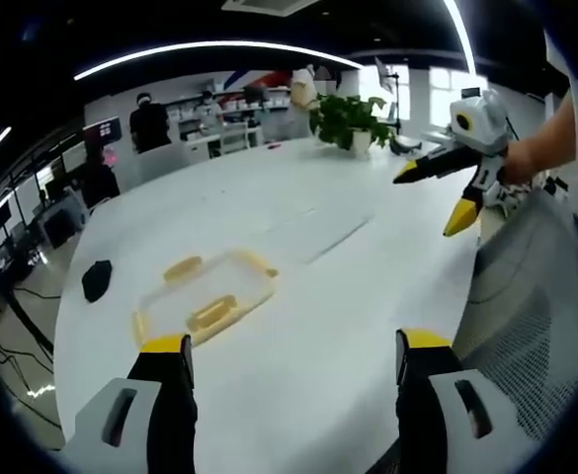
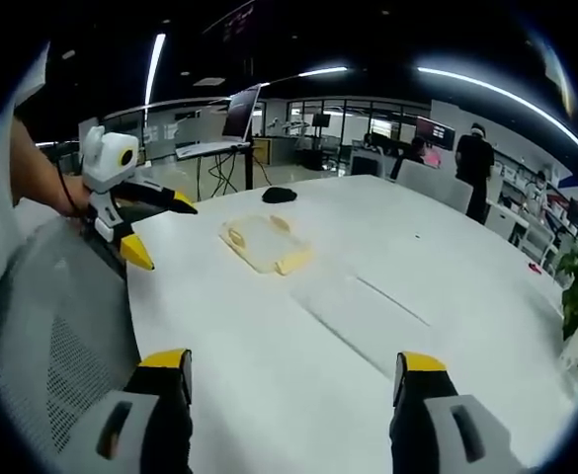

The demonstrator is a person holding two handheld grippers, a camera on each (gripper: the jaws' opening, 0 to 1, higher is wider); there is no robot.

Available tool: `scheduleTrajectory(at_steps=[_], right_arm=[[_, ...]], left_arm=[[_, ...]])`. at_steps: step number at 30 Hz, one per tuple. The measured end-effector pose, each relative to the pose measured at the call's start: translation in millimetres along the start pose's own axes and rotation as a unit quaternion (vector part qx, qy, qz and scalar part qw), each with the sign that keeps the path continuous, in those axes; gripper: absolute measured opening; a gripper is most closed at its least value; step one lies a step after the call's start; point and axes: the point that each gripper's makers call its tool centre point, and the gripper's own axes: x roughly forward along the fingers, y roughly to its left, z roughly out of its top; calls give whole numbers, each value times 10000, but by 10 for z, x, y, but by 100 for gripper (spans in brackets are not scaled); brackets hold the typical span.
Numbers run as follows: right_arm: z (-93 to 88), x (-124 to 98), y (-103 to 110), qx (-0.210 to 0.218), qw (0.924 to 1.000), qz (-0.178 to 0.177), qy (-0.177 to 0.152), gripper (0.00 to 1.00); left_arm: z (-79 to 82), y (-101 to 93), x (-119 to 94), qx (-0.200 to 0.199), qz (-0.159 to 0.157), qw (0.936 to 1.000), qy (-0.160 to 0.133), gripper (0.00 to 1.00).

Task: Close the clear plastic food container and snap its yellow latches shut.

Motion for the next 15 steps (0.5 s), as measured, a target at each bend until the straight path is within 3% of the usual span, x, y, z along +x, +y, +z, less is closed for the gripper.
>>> scheduleTrajectory(at_steps=[15], right_arm=[[70,100,-42,-148,9998,160,-18,81]], left_arm=[[-27,86,29,-33,18,10000,51,82]])
